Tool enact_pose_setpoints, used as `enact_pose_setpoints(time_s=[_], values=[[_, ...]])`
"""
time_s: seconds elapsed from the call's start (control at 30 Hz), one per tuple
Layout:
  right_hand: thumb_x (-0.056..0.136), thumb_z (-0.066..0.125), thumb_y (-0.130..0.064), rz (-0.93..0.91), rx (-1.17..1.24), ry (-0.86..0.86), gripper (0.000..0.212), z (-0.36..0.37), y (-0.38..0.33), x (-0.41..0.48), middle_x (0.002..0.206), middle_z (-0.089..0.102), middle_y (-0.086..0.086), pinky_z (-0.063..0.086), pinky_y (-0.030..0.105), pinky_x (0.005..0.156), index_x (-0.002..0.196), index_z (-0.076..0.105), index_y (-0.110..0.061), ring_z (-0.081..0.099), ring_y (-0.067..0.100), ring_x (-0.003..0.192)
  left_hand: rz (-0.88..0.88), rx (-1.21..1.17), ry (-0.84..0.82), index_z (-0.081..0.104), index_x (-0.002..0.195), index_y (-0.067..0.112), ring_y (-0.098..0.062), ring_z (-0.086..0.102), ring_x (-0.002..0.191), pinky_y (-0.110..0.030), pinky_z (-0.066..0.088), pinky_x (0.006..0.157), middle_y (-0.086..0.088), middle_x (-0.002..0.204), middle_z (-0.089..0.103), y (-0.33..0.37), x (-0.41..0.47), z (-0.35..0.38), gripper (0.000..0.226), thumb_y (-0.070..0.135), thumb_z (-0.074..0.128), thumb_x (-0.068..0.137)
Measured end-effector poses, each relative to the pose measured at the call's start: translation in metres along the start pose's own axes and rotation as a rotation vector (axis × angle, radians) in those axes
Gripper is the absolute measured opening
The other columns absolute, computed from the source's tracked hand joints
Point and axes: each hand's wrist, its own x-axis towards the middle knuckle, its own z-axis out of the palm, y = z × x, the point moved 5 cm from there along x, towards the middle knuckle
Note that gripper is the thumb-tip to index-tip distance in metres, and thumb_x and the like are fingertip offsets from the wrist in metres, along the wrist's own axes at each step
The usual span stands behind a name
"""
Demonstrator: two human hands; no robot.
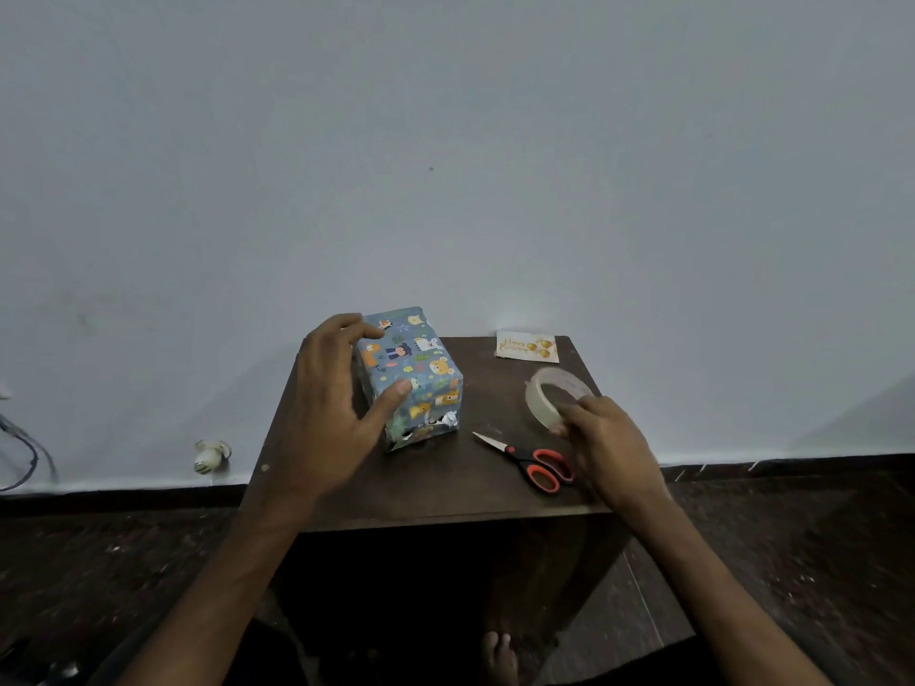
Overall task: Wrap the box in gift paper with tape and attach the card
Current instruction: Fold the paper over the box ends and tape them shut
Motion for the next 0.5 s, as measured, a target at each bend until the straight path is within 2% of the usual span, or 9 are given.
enact_pose_setpoints(time_s=[0.07, 0.13, 0.23, 0.33, 0.4, 0.5], values=[[0.09, 0.069, -0.023, 0.072, -0.081, -0.162, 0.021, 0.014, 0.007, 0.0, 0.102, 0.065, 0.004, 0.049, 0.037, 0.075, 0.109, 0.072, -0.014, 0.057, 0.027, 0.102, -0.063, 0.029, -0.085, 0.047, 0.134, 0.033, 0.001, 0.03, 0.136, -0.027, 0.028, 0.109, 0.005, 0.15, 0.033, -0.023, -0.003, 0.002, 0.064, 0.06, 0.064, 0.079], [0.088, 0.071, -0.022, 0.085, -0.109, -0.175, 0.03, 0.019, 0.0, -0.001, 0.112, 0.064, 0.005, 0.052, 0.039, 0.081, 0.117, 0.069, -0.015, 0.053, 0.028, 0.11, -0.069, 0.039, -0.138, 0.047, 0.136, 0.036, -0.005, 0.028, 0.141, -0.032, 0.027, 0.111, 0.002, 0.156, 0.025, -0.035, -0.006, 0.006, 0.071, 0.066, 0.065, 0.074], [0.09, 0.068, -0.02, 0.165, 0.074, -0.025, 0.022, 0.018, -0.031, 0.002, 0.109, 0.063, 0.007, 0.051, 0.042, 0.083, 0.109, 0.07, -0.01, 0.053, 0.028, 0.106, -0.002, 0.022, -0.237, 0.04, 0.141, 0.044, -0.011, 0.021, 0.148, -0.039, 0.028, 0.115, 0.011, 0.162, 0.012, -0.044, -0.007, 0.011, 0.084, 0.064, 0.074, 0.067], [0.094, 0.063, -0.035, 0.295, 0.17, -0.127, 0.025, 0.039, -0.052, 0.006, 0.098, 0.063, 0.003, 0.045, 0.038, 0.084, 0.095, 0.067, -0.011, 0.05, 0.024, 0.098, 0.062, 0.108, -0.38, 0.031, 0.148, 0.047, -0.02, 0.011, 0.154, -0.05, 0.027, 0.12, 0.004, 0.167, 0.002, -0.055, -0.008, 0.022, 0.111, 0.051, 0.093, 0.057], [0.093, 0.063, -0.034, 0.317, 0.104, -0.137, 0.024, 0.047, -0.057, 0.008, 0.093, 0.063, 0.004, 0.045, 0.038, 0.08, 0.087, 0.064, -0.011, 0.05, 0.025, 0.095, 0.061, 0.156, -0.422, 0.029, 0.15, 0.045, -0.024, 0.008, 0.154, -0.049, 0.026, 0.12, 0.003, 0.167, -0.003, -0.06, -0.011, 0.027, 0.117, 0.046, 0.096, 0.055], [0.093, 0.063, -0.029, 0.329, 0.03, -0.075, 0.02, 0.045, -0.058, 0.007, 0.087, 0.066, 0.006, 0.043, 0.04, 0.071, 0.08, 0.062, -0.012, 0.053, 0.028, 0.091, -0.012, 0.093, -0.455, 0.028, 0.149, 0.048, -0.011, 0.002, 0.151, -0.035, 0.021, 0.119, 0.006, 0.166, -0.014, -0.062, -0.015, 0.032, 0.117, 0.042, 0.097, 0.056]])
